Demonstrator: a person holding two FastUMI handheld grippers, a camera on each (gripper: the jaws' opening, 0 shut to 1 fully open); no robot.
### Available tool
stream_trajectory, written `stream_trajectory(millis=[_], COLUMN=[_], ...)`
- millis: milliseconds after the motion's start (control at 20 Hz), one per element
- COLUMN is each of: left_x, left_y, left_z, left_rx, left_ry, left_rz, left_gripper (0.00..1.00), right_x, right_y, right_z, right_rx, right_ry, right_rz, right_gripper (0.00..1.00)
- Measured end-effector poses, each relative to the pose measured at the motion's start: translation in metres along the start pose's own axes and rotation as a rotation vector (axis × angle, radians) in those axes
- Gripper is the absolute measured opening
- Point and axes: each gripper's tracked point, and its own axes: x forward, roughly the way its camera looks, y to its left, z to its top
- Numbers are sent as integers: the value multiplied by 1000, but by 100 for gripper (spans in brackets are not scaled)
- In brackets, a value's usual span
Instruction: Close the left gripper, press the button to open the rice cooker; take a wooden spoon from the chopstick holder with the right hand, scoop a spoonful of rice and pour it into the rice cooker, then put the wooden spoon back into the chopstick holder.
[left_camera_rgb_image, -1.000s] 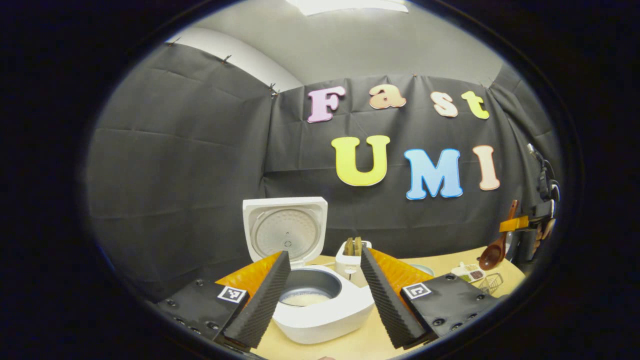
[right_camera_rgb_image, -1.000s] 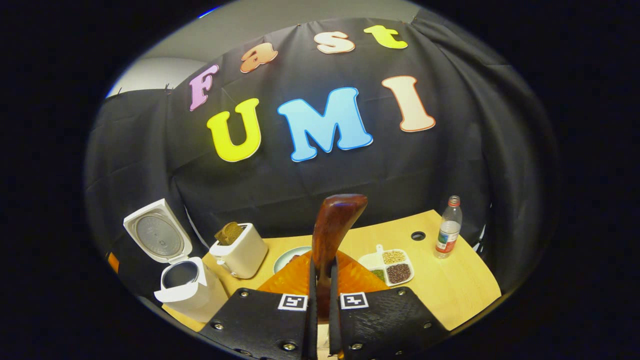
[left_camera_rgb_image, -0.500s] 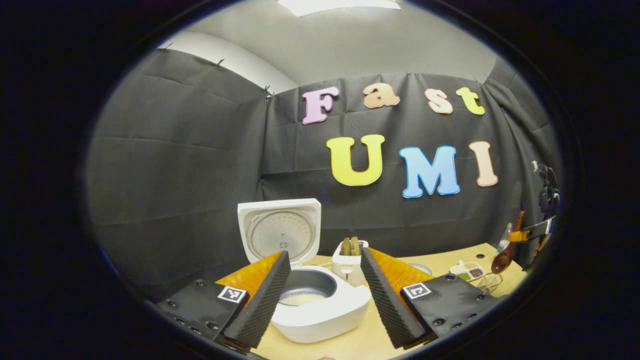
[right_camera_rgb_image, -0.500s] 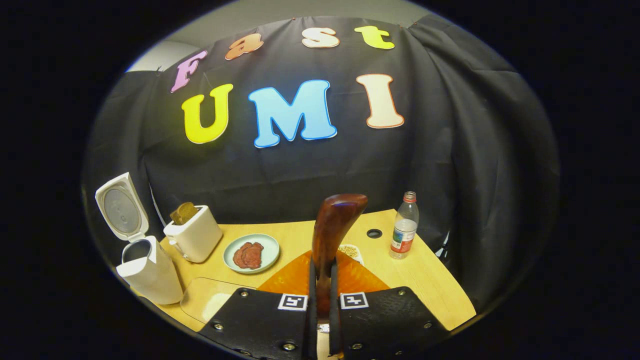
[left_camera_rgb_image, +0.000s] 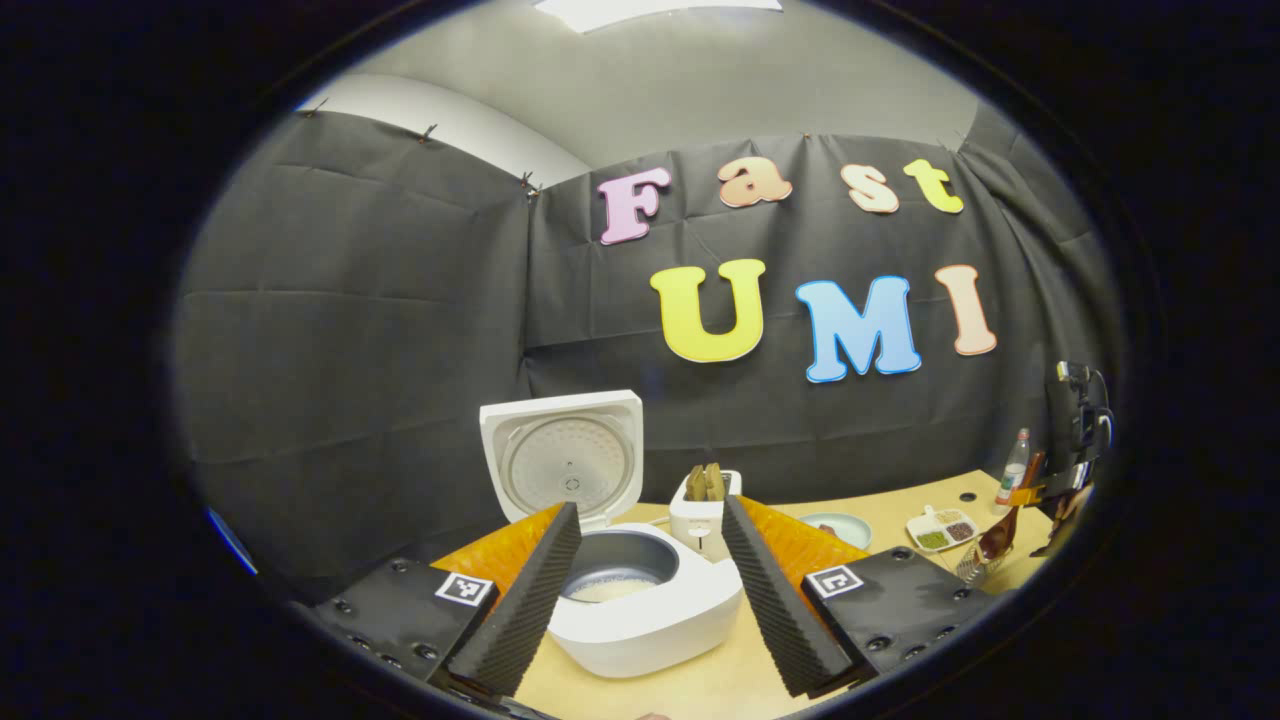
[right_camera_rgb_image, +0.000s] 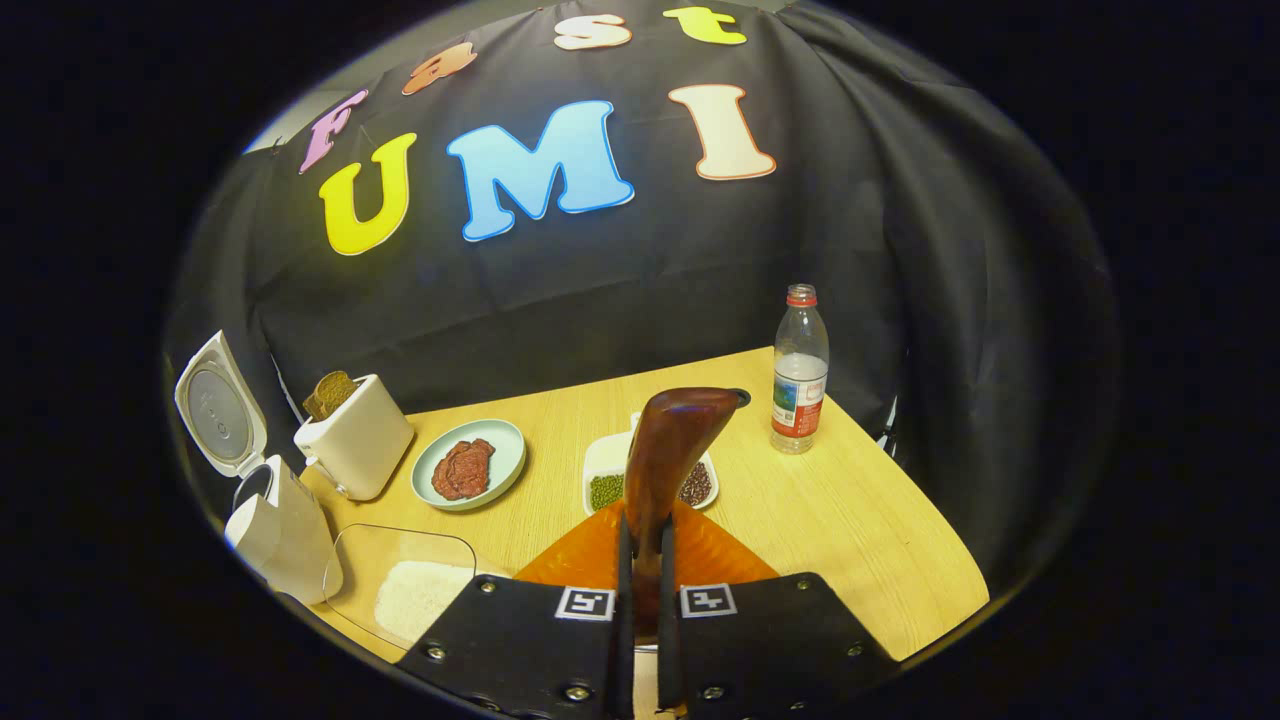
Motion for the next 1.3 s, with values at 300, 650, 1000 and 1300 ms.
stream_trajectory(millis=[300,650,1000,1300], left_x=[8,33,81,136], left_y=[7,24,60,93], left_z=[0,13,55,96], left_rx=[-16,-65,-77,-35], left_ry=[-6,-36,-100,-125], left_rz=[18,41,89,100], left_gripper=[98,100,100,94], right_x=[-8,-55,-103,-127], right_y=[4,-9,-13,-31], right_z=[2,64,94,94], right_rx=[-28,-118,-155,-123], right_ry=[-5,-198,-310,-331], right_rz=[18,-54,-93,-170], right_gripper=[19,99,99,99])
